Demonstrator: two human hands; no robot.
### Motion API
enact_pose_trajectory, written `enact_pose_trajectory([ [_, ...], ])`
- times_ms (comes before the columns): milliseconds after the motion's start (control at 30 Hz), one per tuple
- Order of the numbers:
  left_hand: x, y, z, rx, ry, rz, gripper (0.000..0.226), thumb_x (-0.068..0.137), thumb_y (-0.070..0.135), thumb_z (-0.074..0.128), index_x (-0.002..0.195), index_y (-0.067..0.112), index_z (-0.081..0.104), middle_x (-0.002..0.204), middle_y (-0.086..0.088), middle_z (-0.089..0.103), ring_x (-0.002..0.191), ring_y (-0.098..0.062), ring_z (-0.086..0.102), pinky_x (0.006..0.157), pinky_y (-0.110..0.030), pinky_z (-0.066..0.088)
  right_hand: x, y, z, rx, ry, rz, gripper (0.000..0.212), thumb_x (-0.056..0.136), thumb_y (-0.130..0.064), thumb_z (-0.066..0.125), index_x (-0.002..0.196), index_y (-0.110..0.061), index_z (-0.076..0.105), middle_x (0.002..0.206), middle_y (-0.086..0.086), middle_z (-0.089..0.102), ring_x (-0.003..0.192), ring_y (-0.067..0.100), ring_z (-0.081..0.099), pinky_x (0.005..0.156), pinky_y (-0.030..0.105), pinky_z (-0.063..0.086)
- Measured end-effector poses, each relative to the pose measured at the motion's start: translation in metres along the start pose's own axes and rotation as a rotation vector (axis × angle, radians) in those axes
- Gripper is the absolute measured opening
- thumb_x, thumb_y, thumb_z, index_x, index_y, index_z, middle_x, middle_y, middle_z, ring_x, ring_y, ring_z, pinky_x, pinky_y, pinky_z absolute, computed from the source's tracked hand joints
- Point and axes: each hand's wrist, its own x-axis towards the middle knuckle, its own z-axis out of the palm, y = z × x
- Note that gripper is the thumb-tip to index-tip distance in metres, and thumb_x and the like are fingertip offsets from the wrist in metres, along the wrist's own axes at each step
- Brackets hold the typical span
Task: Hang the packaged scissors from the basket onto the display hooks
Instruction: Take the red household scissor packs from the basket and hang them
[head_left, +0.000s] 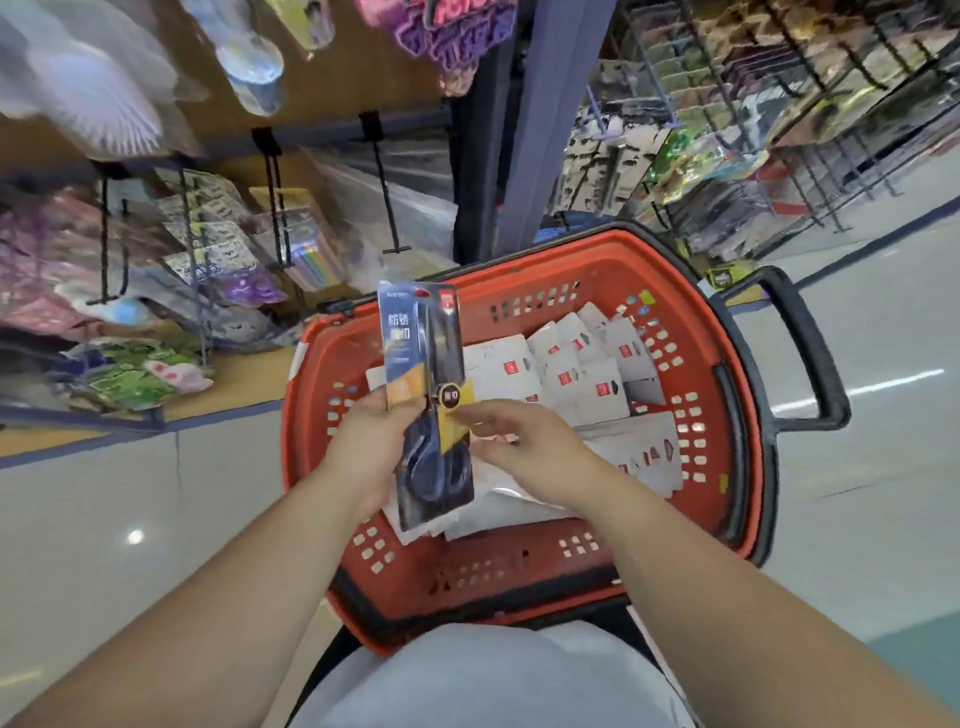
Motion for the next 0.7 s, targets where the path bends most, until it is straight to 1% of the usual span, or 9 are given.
enact_pose_trajectory([
  [67,0.002,-0.005,-0.011,0.069,0.08,0.018,0.025,0.101,0.003,0.06,0.102,0.022,0.076,0.099,-0.004,0.081,0.108,-0.036,0.072,0.1,-0.049,0.054,0.018,0.012,-0.011,0.099,0.076,0.072,0.033,0.1,-0.007,0.063,0.132,-0.012,0.067,0.128,0.004,0.071,0.104,0.012,0.066,0.087,0.016,0.048],
  [133,-0.001,-0.013,-0.02,0.141,0.149,0.039,0.025,0.098,0.01,0.061,0.103,0.029,0.076,0.106,-0.006,0.08,0.105,-0.033,0.073,0.103,-0.054,0.052,0.041,0.024,-0.023,0.009,0.103,0.176,0.034,0.101,-0.014,0.063,0.135,-0.013,0.065,0.131,0.004,0.067,0.106,0.018,0.066,0.079,0.016,0.049],
  [233,-0.01,-0.024,-0.03,0.175,0.28,0.052,0.022,0.102,0.011,0.059,0.101,0.028,0.072,0.098,-0.006,0.075,0.09,-0.029,0.068,0.087,-0.04,0.052,0.081,0.051,-0.039,-0.272,0.164,0.336,0.054,0.096,-0.031,0.068,0.146,-0.014,0.056,0.143,0.007,0.058,0.121,0.029,0.063,0.091,0.032,0.053],
  [300,-0.017,-0.029,-0.037,0.179,0.346,0.056,0.023,0.104,0.01,0.057,0.1,0.027,0.071,0.093,-0.005,0.072,0.084,-0.025,0.064,0.08,-0.036,0.05,0.104,0.064,-0.043,-0.338,0.254,0.414,0.058,0.091,-0.034,0.069,0.14,-0.007,0.056,0.135,0.014,0.061,0.121,0.035,0.061,0.096,0.04,0.053],
  [433,-0.025,-0.031,-0.05,0.071,0.405,0.024,0.021,0.104,0.011,0.058,0.109,0.023,0.075,0.103,-0.005,0.081,0.102,-0.034,0.076,0.096,-0.052,0.059,0.129,0.071,-0.037,-0.243,0.332,0.505,0.031,0.09,-0.033,0.071,0.103,-0.006,0.064,0.101,0.009,0.067,0.1,0.031,0.062,0.08,0.032,0.048],
  [500,-0.028,-0.03,-0.054,0.022,0.421,0.005,0.021,0.104,0.01,0.058,0.109,0.021,0.075,0.104,-0.004,0.082,0.103,-0.031,0.076,0.097,-0.05,0.057,0.133,0.072,-0.034,-0.199,0.391,0.501,0.035,0.089,-0.035,0.076,0.103,-0.005,0.067,0.11,0.014,0.07,0.103,0.034,0.065,0.084,0.034,0.051],
  [567,-0.03,-0.03,-0.055,0.007,0.416,0.008,0.023,0.105,0.009,0.057,0.112,0.02,0.076,0.107,-0.005,0.081,0.106,-0.032,0.076,0.1,-0.052,0.057,0.132,0.074,-0.032,-0.136,0.419,0.507,0.031,0.089,-0.033,0.078,0.098,-0.006,0.067,0.111,0.016,0.072,0.096,0.033,0.065,0.083,0.036,0.053],
  [633,-0.033,-0.028,-0.053,0.003,0.434,0.022,0.024,0.105,0.007,0.055,0.11,0.02,0.075,0.104,-0.004,0.082,0.103,-0.031,0.077,0.096,-0.05,0.06,0.125,0.073,-0.033,-0.073,0.432,0.493,0.027,0.09,-0.029,0.078,0.092,-0.006,0.064,0.108,0.017,0.073,0.09,0.032,0.065,0.082,0.039,0.054],
  [700,-0.034,-0.027,-0.05,0.002,0.462,0.063,0.022,0.106,0.008,0.057,0.105,0.023,0.074,0.099,0.001,0.082,0.097,-0.024,0.078,0.089,-0.043,0.061,0.116,0.066,-0.035,0.026,0.437,0.459,0.025,0.092,-0.026,0.077,0.099,-0.005,0.065,0.109,0.018,0.074,0.09,0.032,0.068,0.083,0.043,0.057],
])
